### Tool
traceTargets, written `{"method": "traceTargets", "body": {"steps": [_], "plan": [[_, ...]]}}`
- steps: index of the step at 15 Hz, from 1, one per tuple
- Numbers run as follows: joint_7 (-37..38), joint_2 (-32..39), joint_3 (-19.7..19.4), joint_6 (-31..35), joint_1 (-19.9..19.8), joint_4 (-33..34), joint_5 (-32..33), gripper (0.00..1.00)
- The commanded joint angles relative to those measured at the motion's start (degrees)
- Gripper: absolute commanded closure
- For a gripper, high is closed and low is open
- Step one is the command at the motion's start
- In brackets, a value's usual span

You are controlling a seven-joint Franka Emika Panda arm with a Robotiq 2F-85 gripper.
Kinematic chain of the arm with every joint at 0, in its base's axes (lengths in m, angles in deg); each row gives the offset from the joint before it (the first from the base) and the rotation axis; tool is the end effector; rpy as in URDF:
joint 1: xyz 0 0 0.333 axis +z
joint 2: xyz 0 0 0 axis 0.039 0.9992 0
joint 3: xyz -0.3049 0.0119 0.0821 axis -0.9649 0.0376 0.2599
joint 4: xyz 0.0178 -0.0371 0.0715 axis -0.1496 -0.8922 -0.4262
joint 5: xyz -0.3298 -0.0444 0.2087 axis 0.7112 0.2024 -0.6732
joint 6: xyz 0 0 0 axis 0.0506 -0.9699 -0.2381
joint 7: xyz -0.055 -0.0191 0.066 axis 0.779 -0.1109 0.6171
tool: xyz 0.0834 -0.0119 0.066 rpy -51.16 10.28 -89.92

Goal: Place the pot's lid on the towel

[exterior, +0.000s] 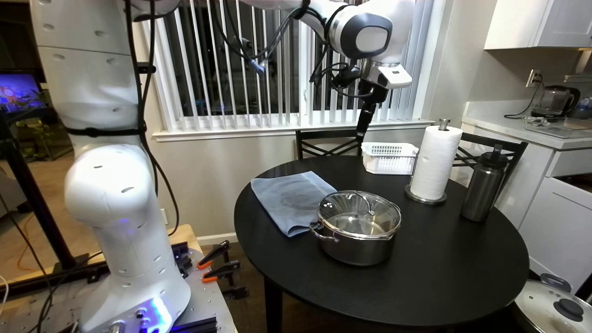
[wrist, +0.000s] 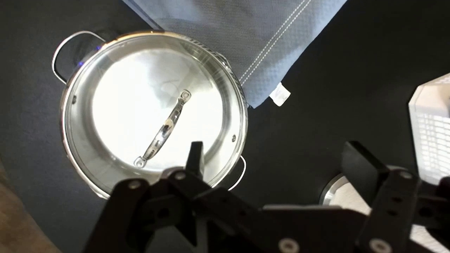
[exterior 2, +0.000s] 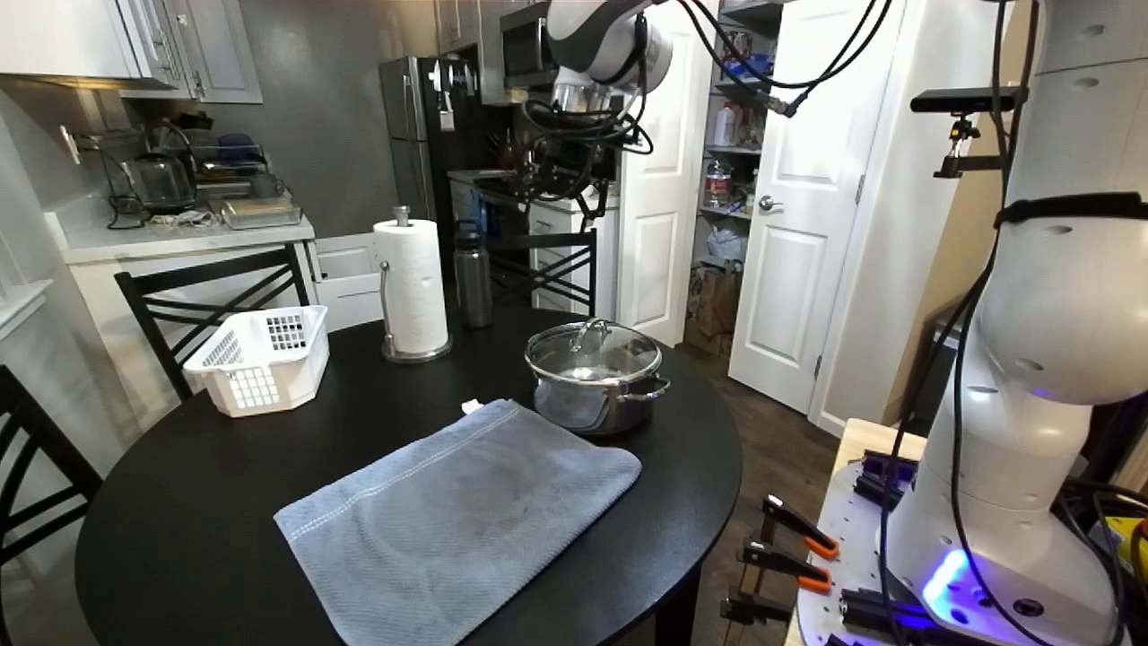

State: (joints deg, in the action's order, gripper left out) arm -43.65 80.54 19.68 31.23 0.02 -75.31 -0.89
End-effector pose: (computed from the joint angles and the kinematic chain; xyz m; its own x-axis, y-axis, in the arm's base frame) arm 0.5888 -0.0703 0.4692 0.5457 -0.8228 -0.1588 -0.8327 -0.5112 -0.2130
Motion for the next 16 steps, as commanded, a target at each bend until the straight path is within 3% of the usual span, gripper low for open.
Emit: {"method": "traceTargets", "body": {"steps": [1, 6, 12, 16], "plan": [[11.3, -0.9, 0.4, 2.3, 0.0, -3.5, 0.3, 0.00], [20.6, 0.1, 0.0, 5.4, -1.0, -7.4, -2.5, 0.00], [17.0, 6.0, -0.8, 14.1, -3.3, -11.4, -7.3, 0.00], [18.1, 9.1, -0.6, 15.2, -3.5, -11.2, -7.8, 0.00]]}}
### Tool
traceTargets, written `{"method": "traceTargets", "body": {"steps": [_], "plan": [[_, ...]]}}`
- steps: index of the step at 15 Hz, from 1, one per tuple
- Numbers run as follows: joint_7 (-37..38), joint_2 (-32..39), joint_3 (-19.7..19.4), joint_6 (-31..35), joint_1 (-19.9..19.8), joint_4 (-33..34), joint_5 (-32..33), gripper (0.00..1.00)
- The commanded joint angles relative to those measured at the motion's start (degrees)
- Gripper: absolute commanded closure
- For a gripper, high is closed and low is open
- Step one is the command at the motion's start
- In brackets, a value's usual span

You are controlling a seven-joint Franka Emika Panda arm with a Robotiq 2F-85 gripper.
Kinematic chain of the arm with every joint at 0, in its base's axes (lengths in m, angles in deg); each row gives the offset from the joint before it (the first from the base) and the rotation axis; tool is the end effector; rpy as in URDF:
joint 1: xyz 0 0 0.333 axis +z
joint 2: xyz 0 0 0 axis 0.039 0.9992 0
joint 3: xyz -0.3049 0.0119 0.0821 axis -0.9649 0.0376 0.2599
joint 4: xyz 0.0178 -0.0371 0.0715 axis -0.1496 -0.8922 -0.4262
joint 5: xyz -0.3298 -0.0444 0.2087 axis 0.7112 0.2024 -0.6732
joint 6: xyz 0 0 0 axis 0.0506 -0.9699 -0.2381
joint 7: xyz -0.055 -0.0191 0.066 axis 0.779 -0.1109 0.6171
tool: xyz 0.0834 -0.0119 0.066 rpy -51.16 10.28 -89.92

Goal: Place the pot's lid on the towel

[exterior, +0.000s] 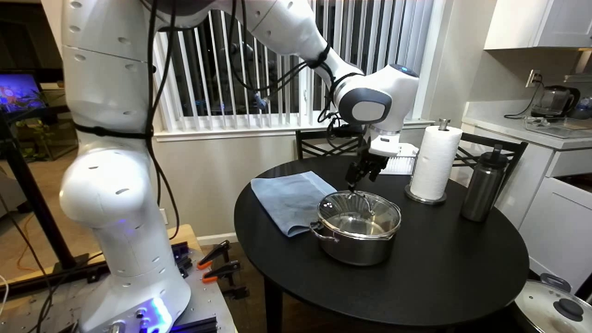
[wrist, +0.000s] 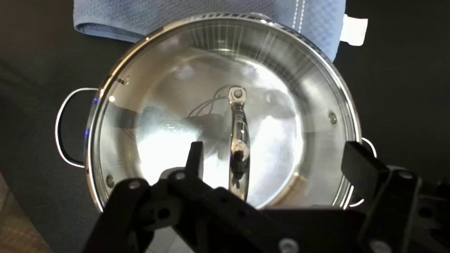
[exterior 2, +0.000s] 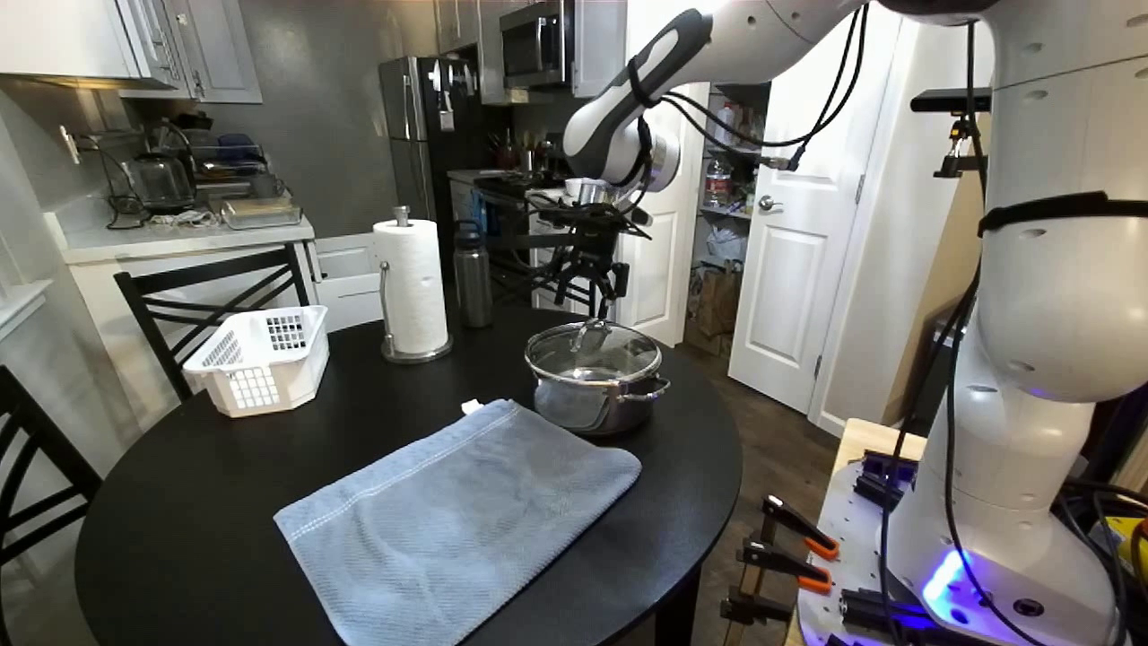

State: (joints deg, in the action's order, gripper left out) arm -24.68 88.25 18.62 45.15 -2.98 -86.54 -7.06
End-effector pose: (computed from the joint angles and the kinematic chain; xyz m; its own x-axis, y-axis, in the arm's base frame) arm 0.5690 -0.1156 0.3218 0.0333 -0.9608 -0.2753 -0.9978 -0.0160 -0.0649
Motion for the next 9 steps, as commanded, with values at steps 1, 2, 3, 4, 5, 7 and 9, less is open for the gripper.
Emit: {"method": "traceTargets", "body": {"steps": [1, 2, 3, 4, 5, 7, 9], "plan": [[-0.3, 1.6, 0.3, 0.6, -0.3, -0.1, -0.8, 0.00], [0.6, 1.4, 0.0, -0.3, -0.1, -0.3, 0.3, 0.00], [1.0, 1.1, -0.2, -0.9, 0.0, -0.6, 1.0, 0.00], [1.2, 0.8, -0.4, -1.0, 0.0, -0.9, 1.3, 0.00], [1.2, 0.4, -0.6, -0.6, -0.2, -1.2, 1.3, 0.00], [1.3, -0.3, -1.1, -0.1, -0.3, -1.8, 1.5, 0.00], [2.1, -0.6, -1.7, -0.2, -0.2, -1.9, 2.6, 0.00]]}}
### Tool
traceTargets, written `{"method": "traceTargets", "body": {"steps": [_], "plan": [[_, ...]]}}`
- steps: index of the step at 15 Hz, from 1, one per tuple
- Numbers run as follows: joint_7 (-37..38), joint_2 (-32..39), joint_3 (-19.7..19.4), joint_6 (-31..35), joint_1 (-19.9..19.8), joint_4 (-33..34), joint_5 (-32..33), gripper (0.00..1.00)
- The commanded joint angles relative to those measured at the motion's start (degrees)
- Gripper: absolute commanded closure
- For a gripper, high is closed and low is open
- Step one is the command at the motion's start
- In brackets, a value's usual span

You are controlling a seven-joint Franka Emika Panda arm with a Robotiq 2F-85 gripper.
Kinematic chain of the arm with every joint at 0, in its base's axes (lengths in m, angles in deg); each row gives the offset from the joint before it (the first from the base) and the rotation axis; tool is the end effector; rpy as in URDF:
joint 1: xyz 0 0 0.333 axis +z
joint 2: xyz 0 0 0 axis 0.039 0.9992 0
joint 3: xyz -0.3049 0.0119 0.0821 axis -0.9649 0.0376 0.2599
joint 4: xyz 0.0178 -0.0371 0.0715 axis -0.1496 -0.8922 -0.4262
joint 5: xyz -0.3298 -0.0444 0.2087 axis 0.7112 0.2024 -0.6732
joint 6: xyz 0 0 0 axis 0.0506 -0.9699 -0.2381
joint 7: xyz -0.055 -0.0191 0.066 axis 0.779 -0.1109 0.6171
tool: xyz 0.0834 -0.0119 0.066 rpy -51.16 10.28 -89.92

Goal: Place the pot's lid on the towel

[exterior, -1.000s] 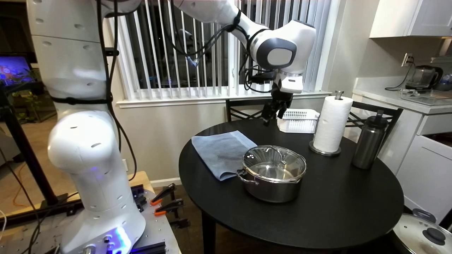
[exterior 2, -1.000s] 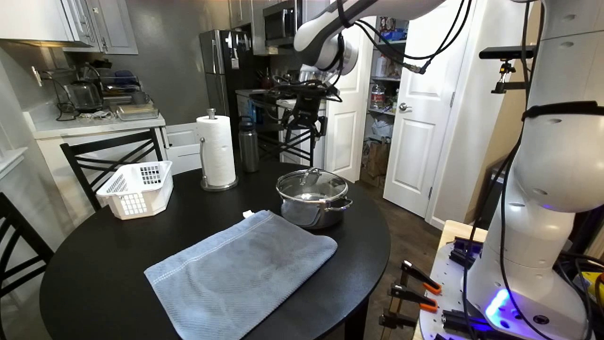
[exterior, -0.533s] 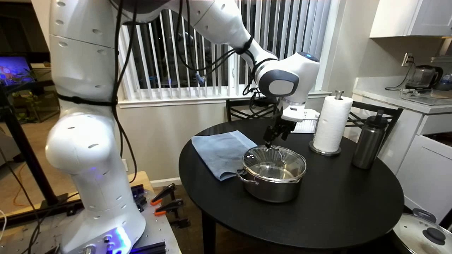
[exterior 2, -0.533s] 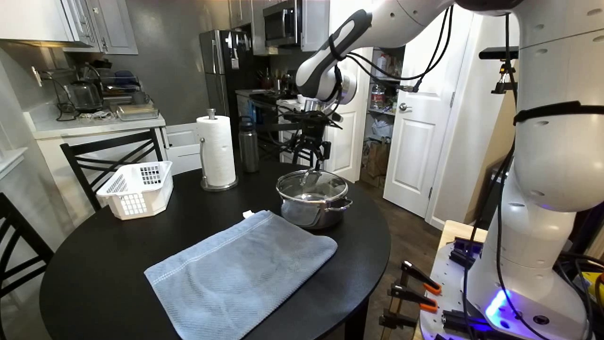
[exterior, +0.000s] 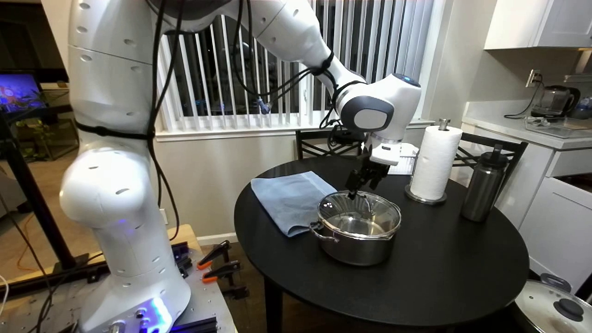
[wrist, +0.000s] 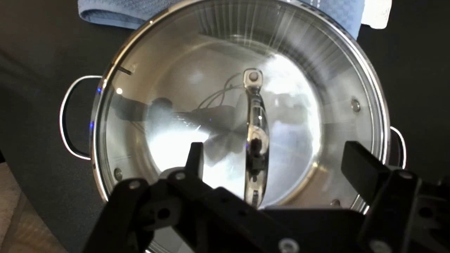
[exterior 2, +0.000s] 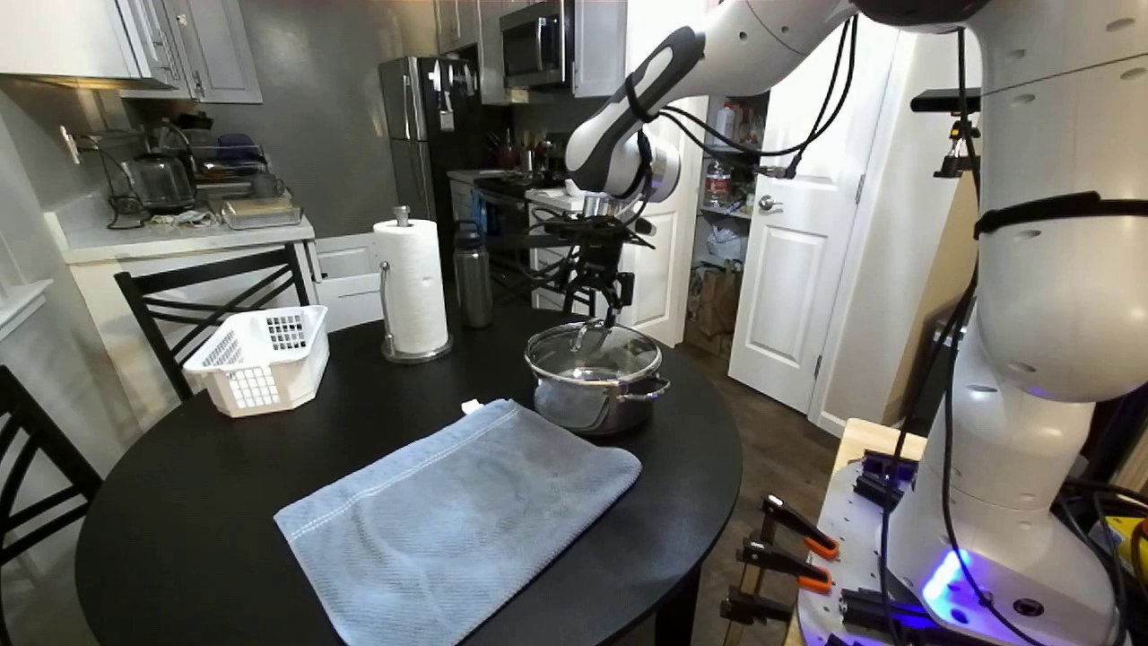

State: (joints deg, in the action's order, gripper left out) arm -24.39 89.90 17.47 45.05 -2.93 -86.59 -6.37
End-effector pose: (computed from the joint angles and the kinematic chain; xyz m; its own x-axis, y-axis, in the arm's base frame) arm 0.5655 -0.1263 0.3049 0.0093 -0.9637 -0.2667 -0.9996 -0.0014 -0.0297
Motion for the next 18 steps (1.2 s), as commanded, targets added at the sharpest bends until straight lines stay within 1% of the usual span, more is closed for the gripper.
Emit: {"method": "traceTargets", "body": {"steps": [1, 7, 8, 9, 10, 11, 13, 18], "plan": [[2.1, -2.0, -0.9, -0.5, -0.1, -1.6, 2.8, 0.00], [1.7, -1.6, -1.1, -2.9, 0.2, -0.7, 6.1, 0.00], [1.6, -1.8, -1.0, -3.4, 0.2, -0.8, 6.5, 0.02], [1.1, -1.9, -0.9, -4.1, 0.2, -0.8, 6.9, 0.27], [1.1, -2.0, -0.9, -4.5, 0.2, -0.8, 7.1, 0.27], [1.1, -2.1, -0.8, -4.9, 0.2, -0.9, 7.1, 0.31], [0.9, -2.3, -0.8, -5.5, 0.1, -0.9, 7.0, 0.47], [1.0, -2.8, -0.4, -6.2, 0.5, -0.8, 7.1, 0.77]]}}
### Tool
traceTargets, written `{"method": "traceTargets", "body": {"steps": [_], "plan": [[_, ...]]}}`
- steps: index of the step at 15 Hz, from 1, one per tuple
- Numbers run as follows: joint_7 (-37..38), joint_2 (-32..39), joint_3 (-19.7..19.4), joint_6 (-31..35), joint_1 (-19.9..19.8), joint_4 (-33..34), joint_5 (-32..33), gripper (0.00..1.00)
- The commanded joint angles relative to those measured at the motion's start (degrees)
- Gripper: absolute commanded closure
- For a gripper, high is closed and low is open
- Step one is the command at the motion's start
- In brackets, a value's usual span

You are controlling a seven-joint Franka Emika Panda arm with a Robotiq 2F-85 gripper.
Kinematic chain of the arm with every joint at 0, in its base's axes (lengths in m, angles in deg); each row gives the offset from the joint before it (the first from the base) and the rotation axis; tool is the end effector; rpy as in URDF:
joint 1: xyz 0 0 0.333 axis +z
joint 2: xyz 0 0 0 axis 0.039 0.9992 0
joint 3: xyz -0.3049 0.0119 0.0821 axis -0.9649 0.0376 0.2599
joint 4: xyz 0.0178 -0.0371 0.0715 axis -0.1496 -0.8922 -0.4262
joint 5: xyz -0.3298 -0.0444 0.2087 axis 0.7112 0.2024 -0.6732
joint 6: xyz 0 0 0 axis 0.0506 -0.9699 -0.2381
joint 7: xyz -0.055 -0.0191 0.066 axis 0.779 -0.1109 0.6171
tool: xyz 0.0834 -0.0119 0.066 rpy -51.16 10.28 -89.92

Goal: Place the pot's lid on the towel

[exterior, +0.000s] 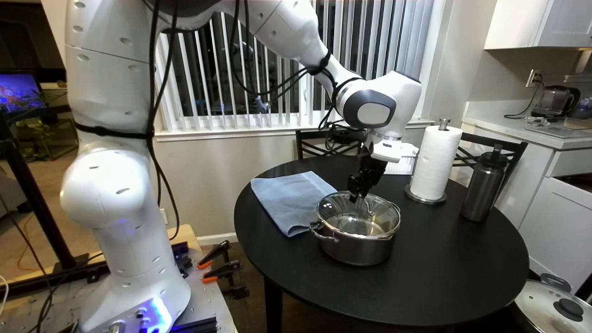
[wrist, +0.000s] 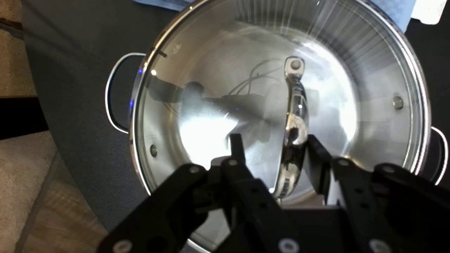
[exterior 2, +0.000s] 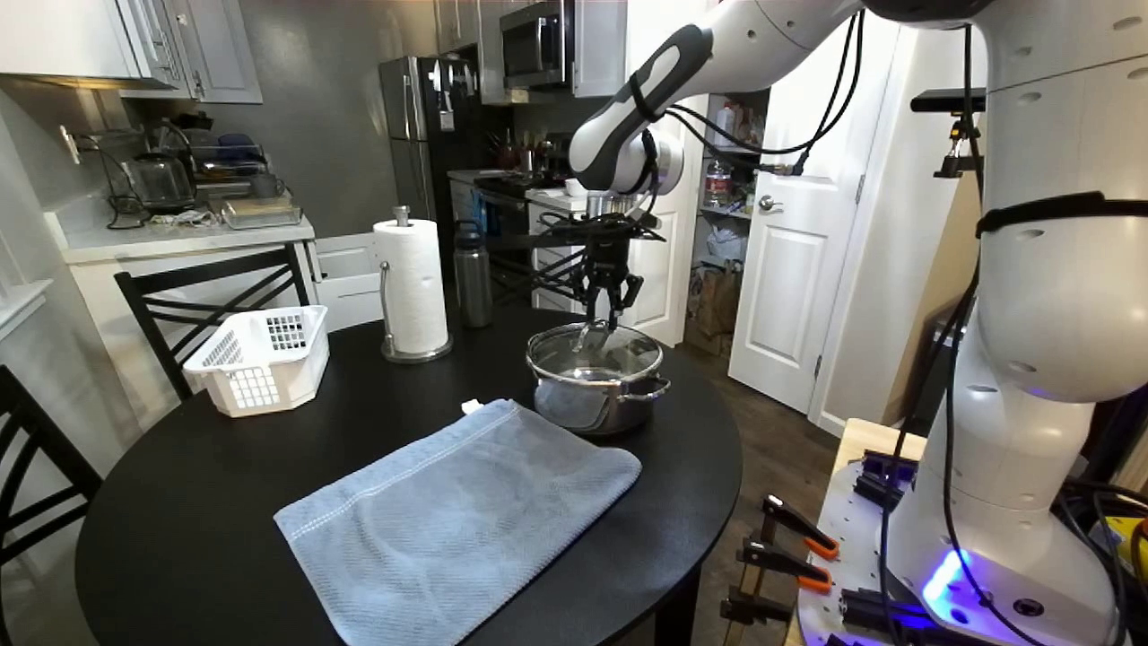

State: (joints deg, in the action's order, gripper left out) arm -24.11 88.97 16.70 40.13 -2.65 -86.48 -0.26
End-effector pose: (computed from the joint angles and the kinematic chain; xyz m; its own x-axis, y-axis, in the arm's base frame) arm 0.5555 -0.1285 0.3083 0.0642 -0.9715 -0.2283 -0.9956 -0.0779 0.0516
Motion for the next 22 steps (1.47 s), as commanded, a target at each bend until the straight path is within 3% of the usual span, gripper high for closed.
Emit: {"method": "traceTargets", "body": {"steps": [1, 3, 4, 14, 18, 22], "plan": [[0.8, -1.8, 0.5, -1.3, 0.2, -0.8, 1.0, 0.84], [0.7, -2.0, 0.7, -1.1, 0.3, -1.0, 0.8, 0.98], [0.6, -2.0, 0.8, -1.0, 0.4, -1.2, 0.7, 0.99], [0.2, -8.9, 1.6, -1.1, 1.8, -3.6, 5.0, 0.96], [-2.7, -10.5, 4.8, -3.8, 3.7, -1.1, 6.1, 0.96], [-2.9, -8.2, 9.4, -7.8, 7.9, 5.5, 9.6, 0.96]]}}
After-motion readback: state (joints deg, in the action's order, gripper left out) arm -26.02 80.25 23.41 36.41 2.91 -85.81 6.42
